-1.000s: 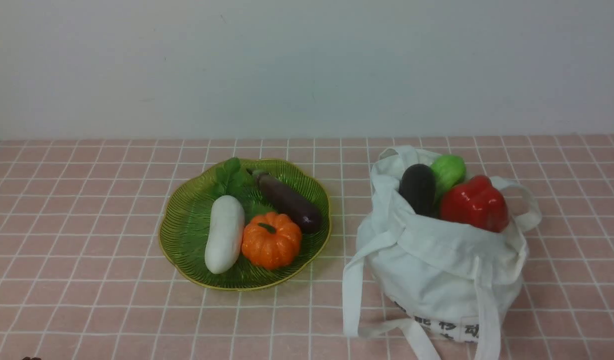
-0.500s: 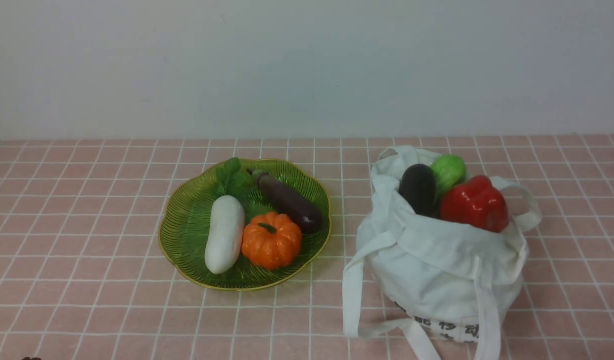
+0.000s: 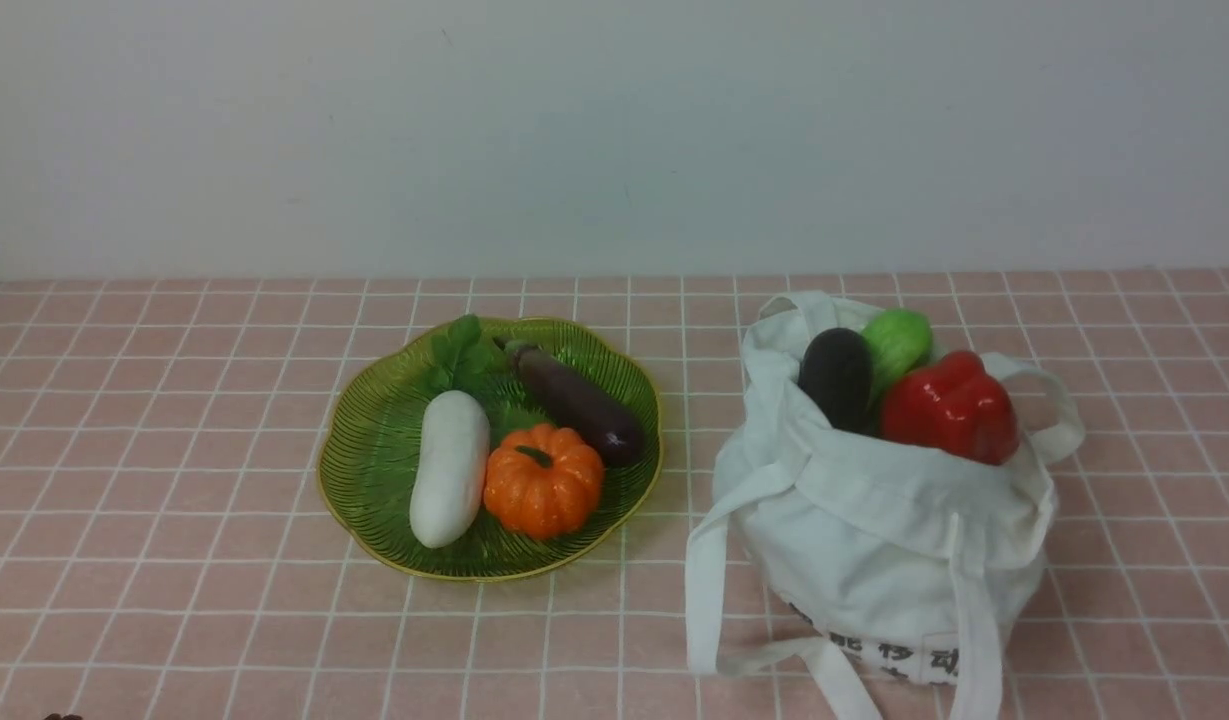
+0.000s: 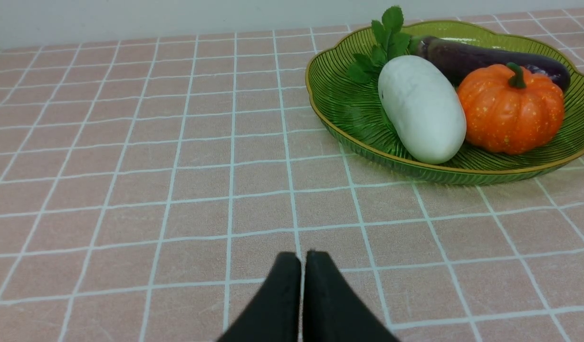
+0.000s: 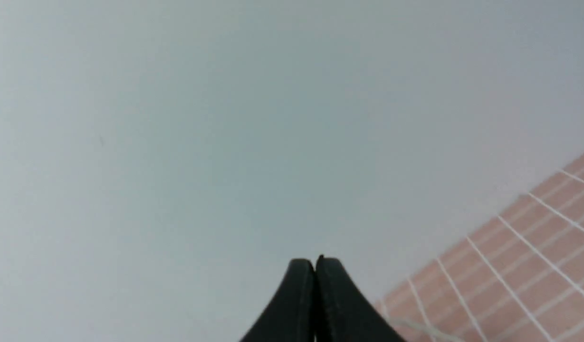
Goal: Take vegetables from bag on pink coffee tablecloth place on plate.
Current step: 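Reach for the red bell pepper in the white bag with the right gripper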
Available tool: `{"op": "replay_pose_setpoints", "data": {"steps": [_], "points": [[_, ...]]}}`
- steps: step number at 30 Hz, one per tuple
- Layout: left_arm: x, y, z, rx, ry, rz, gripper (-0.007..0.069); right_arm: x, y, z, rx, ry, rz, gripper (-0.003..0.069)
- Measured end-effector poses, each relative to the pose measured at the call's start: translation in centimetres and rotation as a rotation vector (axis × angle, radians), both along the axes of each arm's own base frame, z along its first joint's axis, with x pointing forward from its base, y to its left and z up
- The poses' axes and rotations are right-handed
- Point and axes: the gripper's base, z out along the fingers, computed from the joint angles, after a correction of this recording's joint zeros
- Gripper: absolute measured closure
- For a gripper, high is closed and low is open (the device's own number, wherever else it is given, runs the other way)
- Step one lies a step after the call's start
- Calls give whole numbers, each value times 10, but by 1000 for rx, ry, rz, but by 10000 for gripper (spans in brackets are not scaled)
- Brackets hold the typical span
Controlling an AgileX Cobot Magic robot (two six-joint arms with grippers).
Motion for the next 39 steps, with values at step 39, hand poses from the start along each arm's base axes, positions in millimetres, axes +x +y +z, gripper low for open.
{"op": "replay_pose_setpoints", "data": {"steps": [39], "points": [[0,0,0,0,0,0,630,210,75,144,-759,965,644,622]]}}
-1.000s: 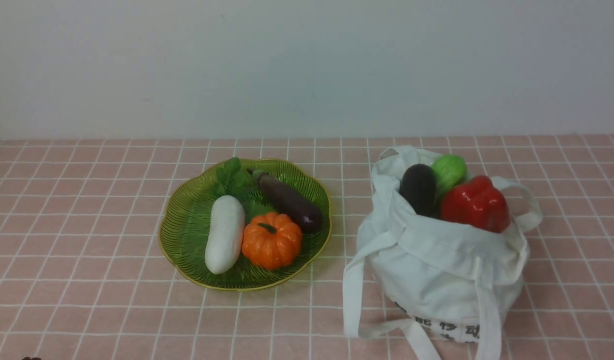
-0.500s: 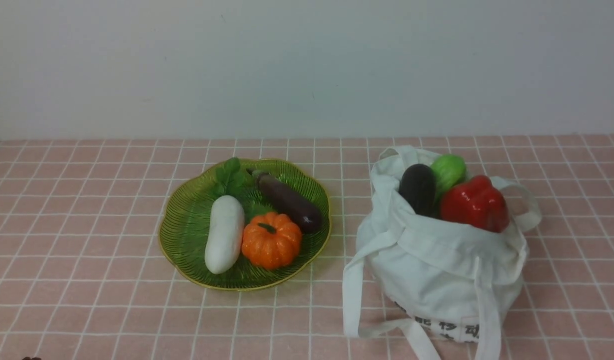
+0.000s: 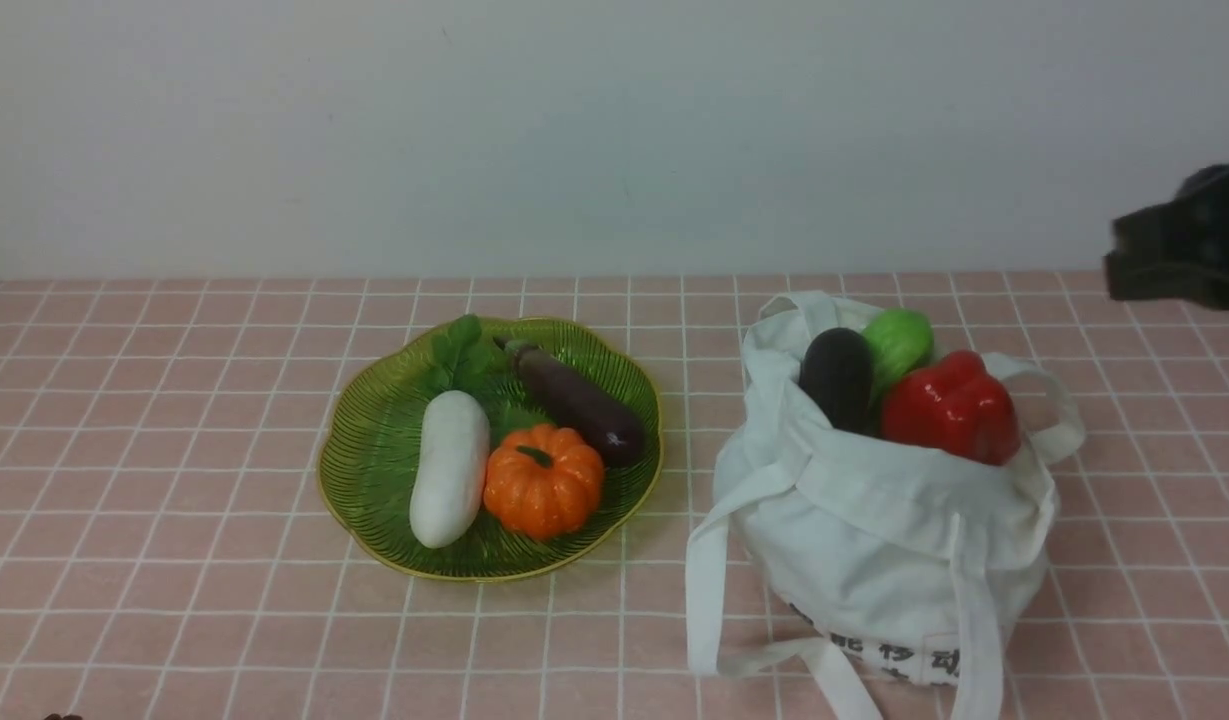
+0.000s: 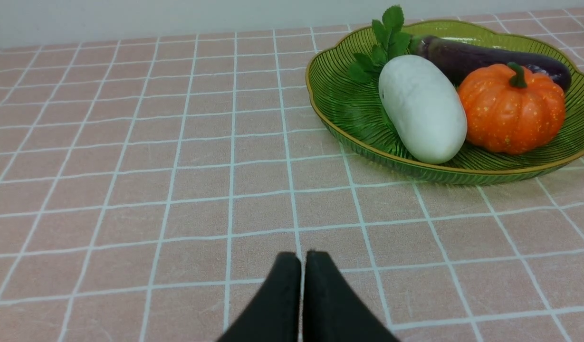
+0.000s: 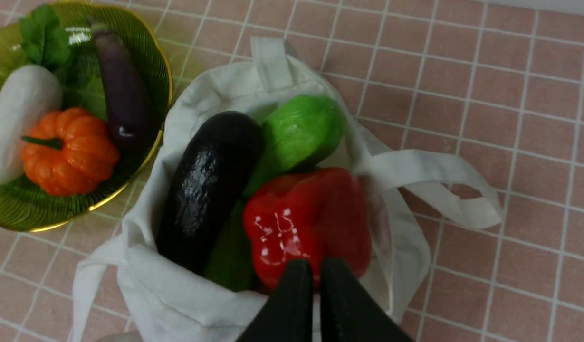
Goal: Take vegetables from bag on pink coffee tablecloth place on plate.
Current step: 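Reach for the red bell pepper in the white bag with the right gripper, then place the red bell pepper on the plate with the right gripper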
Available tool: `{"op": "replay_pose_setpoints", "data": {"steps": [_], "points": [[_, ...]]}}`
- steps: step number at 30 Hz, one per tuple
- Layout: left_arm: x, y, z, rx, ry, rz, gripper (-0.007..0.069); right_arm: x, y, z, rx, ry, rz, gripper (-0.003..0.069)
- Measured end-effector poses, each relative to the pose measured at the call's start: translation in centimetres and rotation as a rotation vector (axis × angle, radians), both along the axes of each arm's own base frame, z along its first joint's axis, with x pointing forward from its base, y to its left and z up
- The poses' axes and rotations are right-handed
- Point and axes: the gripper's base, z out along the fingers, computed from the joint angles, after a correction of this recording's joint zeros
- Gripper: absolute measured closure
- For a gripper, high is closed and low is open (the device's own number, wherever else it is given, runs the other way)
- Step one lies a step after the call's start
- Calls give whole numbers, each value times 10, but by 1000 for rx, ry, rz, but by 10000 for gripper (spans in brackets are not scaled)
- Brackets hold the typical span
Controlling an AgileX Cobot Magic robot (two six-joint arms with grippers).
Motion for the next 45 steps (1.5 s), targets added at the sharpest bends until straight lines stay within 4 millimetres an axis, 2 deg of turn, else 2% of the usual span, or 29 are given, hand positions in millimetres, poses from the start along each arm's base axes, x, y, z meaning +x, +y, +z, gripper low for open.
{"op": "replay_pose_setpoints", "data": {"steps": [2,5,11,13,16,21,24,26,29,32,35,44,45], "points": [[0,0,0,0,0,0,630,5,6,-7,-21,10,18,601],[0,0,0,0,0,0,630,26,24,-33,-102,43,77,447],[0,0,0,0,0,0,630,41,46,-58,-126,59,126,159],[0,0,0,0,0,0,630,43,48,-62,-131,64,130,110],[0,0,0,0,0,0,630,50,50,-72,-184,70,129,-6],[0,0,0,0,0,0,630,56,47,-82,-243,86,101,-31],[0,0,0,0,0,0,630,59,48,-90,-253,107,98,-20],[0,0,0,0,0,0,630,60,49,-95,-243,132,95,32],[0,0,0,0,0,0,630,59,50,-96,-240,153,93,165],[0,0,0,0,0,0,630,58,49,-89,-245,182,89,159],[0,0,0,0,0,0,630,54,48,-76,-243,196,81,159],[0,0,0,0,0,0,630,27,39,6,-144,24,50,159],[0,0,0,0,0,0,630,26,40,9,-136,16,50,159]]}}
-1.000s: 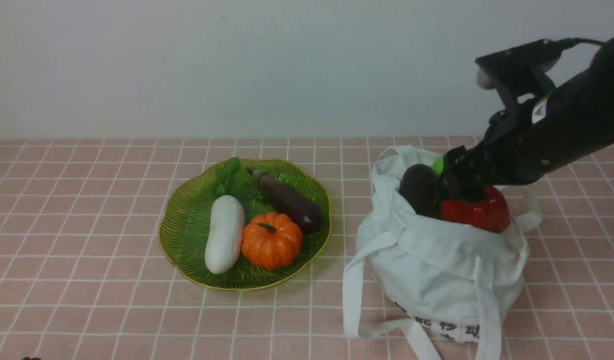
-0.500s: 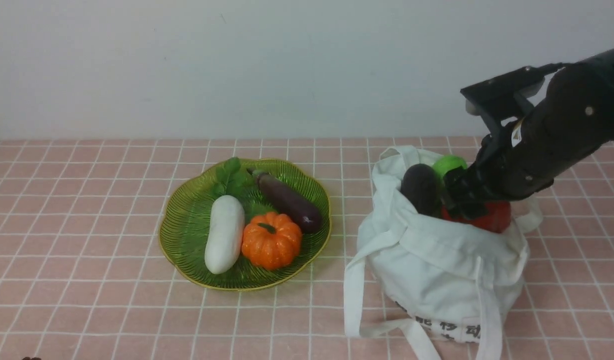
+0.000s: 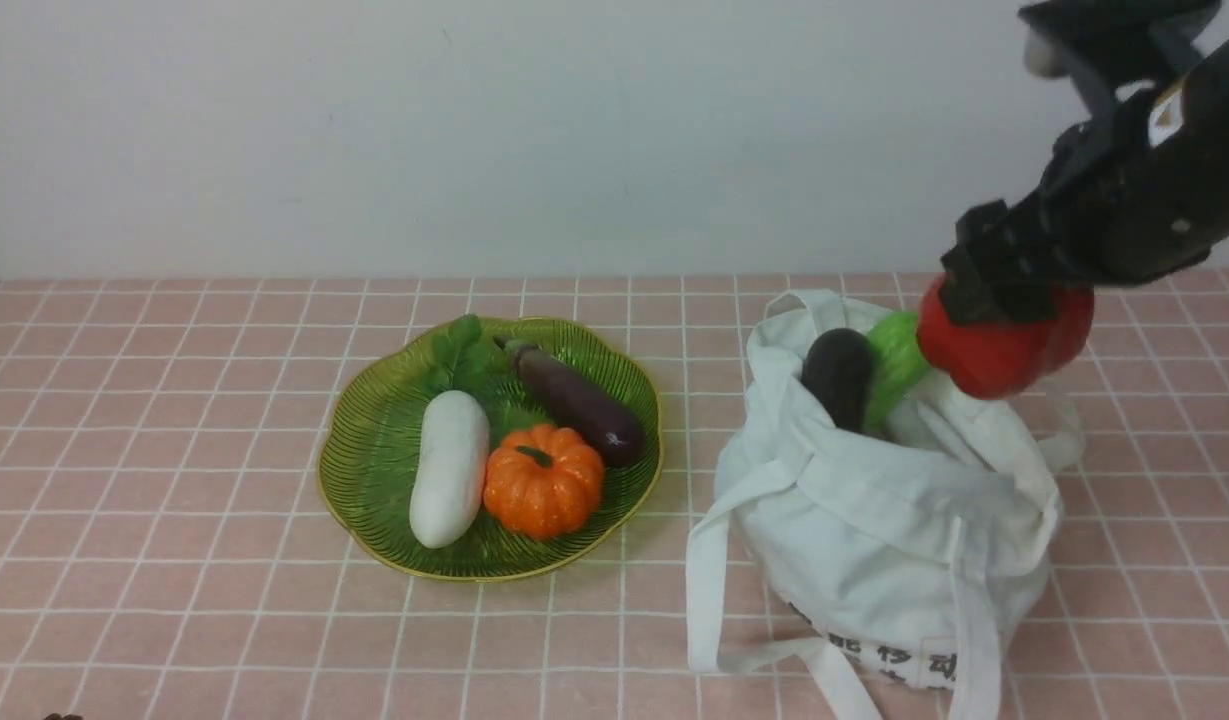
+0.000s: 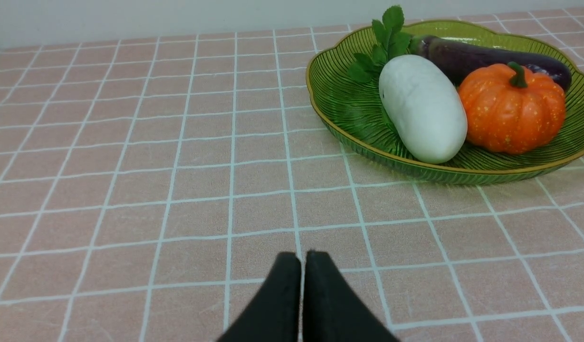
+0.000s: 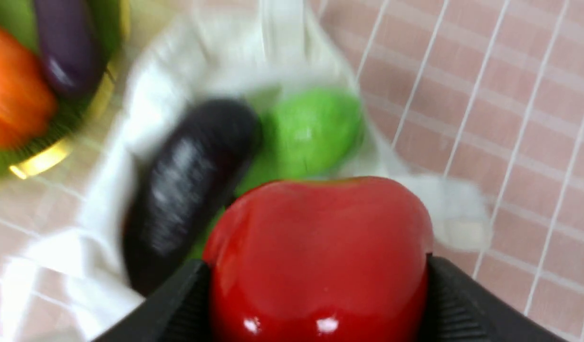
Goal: Take vegetables from bag on pink coffee tablecloth place on plate.
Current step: 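Place the red bell pepper on the plate with the right gripper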
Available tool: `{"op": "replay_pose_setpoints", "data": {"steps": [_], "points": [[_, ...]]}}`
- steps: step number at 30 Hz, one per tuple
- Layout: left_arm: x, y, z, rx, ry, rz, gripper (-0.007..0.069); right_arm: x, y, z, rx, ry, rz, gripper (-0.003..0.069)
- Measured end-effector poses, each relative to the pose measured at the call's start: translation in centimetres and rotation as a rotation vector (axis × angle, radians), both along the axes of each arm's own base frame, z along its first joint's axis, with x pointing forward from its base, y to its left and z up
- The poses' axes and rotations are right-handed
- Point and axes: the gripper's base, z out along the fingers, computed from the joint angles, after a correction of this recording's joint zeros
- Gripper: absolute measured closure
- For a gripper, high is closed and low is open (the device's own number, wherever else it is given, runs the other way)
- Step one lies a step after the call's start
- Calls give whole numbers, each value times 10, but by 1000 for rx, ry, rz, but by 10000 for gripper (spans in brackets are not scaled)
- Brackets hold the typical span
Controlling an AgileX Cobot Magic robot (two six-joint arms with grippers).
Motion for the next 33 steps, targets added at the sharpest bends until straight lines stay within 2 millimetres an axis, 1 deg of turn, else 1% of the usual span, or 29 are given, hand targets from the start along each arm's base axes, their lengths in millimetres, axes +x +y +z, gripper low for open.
{"op": "replay_pose_setpoints", "data": {"steps": [1,2,3,4,5,7,8,10,12,13,14,15,17,19,20,21,23,24,25,26,27,28,33], "points": [[0,0,0,0,0,0,630,-3,1,9,32,-21,3,159],[0,0,0,0,0,0,630,-7,3,25,88,-58,20,159],[0,0,0,0,0,0,630,-8,3,27,95,-62,24,159],[0,0,0,0,0,0,630,-11,10,41,171,-91,63,159],[0,0,0,0,0,0,630,-12,12,46,195,-102,82,159],[0,0,0,0,0,0,630,-13,25,56,250,-125,155,159],[0,0,0,0,0,0,630,-12,42,58,280,-131,224,159],[0,0,0,0,0,0,630,-11,66,55,301,-124,308,159],[0,0,0,0,0,0,630,-6,90,44,301,-93,363,159],[0,0,0,0,0,0,630,-4,115,31,290,-57,419,159],[0,0,0,0,0,0,630,-1,127,21,278,-33,436,159],[0,0,0,0,0,0,630,2,147,6,260,-1,472,159],[0,0,0,0,0,0,630,4,171,-7,242,10,514,159],[0,0,0,0,0,0,630,9,200,-29,210,24,556,159],[0,0,0,0,0,0,630,13,209,-37,195,27,567,159],[0,0,0,0,0,0,630,16,226,-53,172,35,589,159],[0,0,0,0,0,0,630,20,245,-72,139,39,614,159],[0,0,0,0,0,0,630,20,246,-70,139,33,616,159],[0,0,0,0,0,0,630,24,256,-83,116,32,629,159],[0,0,0,0,0,0,630,27,262,-92,100,32,634,159],[0,0,0,0,0,0,630,29,269,-98,97,21,639,159],[0,0,0,0,0,0,630,34,275,-108,93,15,640,159],[0,0,0,0,0,0,630,48,292,-125,120,-64,632,159]]}}
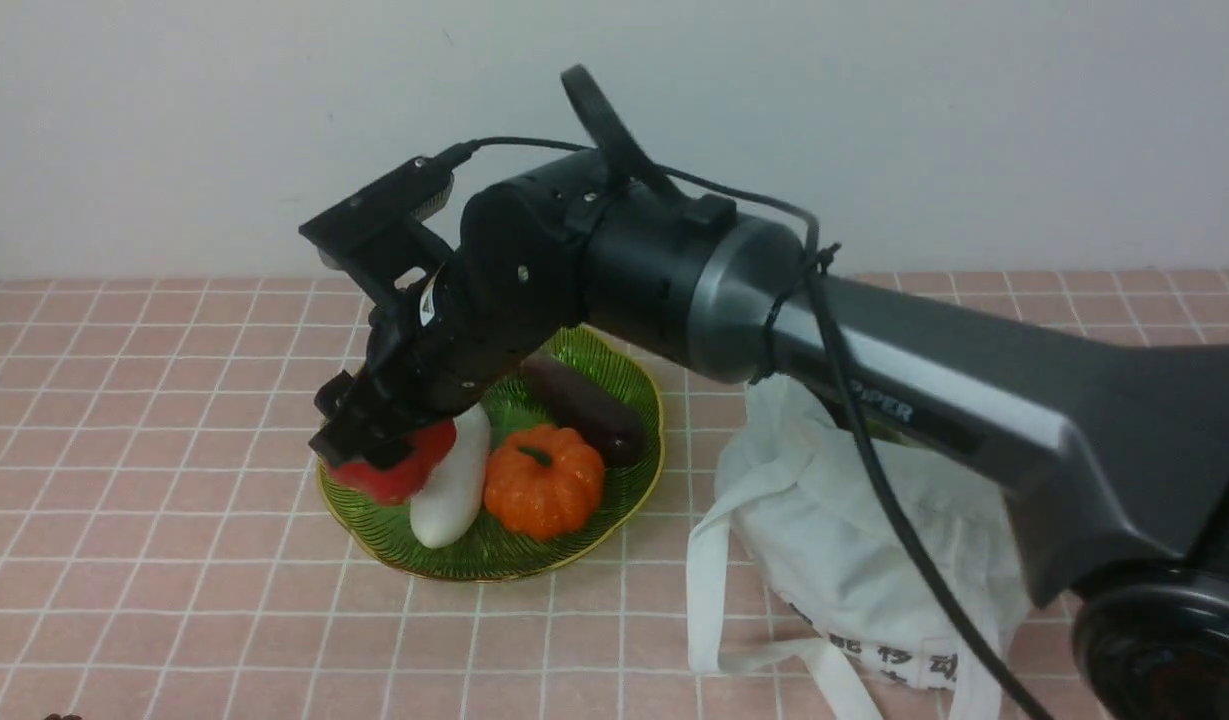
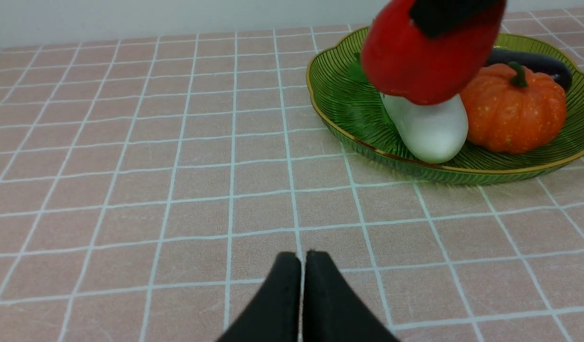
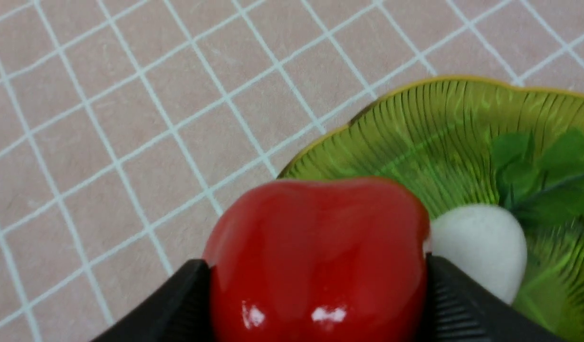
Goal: Take vegetables from bag on pink coffee tablecloth place on plate.
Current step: 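Place the red bell pepper on the plate with the right gripper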
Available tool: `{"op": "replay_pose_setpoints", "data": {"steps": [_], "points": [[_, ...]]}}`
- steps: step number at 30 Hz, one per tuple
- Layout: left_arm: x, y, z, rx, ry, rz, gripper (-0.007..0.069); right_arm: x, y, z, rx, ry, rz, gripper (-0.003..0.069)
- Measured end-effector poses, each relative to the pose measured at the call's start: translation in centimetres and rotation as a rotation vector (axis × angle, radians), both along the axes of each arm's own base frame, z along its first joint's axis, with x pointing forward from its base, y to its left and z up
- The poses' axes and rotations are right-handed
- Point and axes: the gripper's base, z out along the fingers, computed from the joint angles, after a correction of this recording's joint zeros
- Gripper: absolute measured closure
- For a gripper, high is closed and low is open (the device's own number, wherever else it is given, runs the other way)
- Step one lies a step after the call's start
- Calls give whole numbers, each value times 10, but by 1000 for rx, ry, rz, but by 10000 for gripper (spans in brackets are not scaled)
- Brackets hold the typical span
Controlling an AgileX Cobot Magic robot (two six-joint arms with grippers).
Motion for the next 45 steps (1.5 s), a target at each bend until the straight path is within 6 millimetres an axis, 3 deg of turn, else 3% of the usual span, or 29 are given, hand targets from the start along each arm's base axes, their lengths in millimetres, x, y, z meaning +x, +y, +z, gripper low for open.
{"op": "replay_pose_setpoints", "data": {"steps": [9,21,27,31,35,40,41,45], "points": [[0,0,0,0,0,0,630,15,11,-20,58,-96,-23,159],[0,0,0,0,0,0,630,14,6,-29,-42,-72,-26,144],[0,0,0,0,0,0,630,14,4,-13,-70,-59,-49,125],[0,0,0,0,0,0,630,17,2,11,-72,-81,-78,124],[0,0,0,0,0,0,630,18,3,15,-54,-91,-86,113],[0,0,0,0,0,0,630,21,7,6,-31,-88,-103,81],[0,0,0,0,0,0,630,24,10,-8,-40,-71,-110,57],[0,0,0,0,0,0,630,26,12,-27,-66,-42,-119,32]]}}
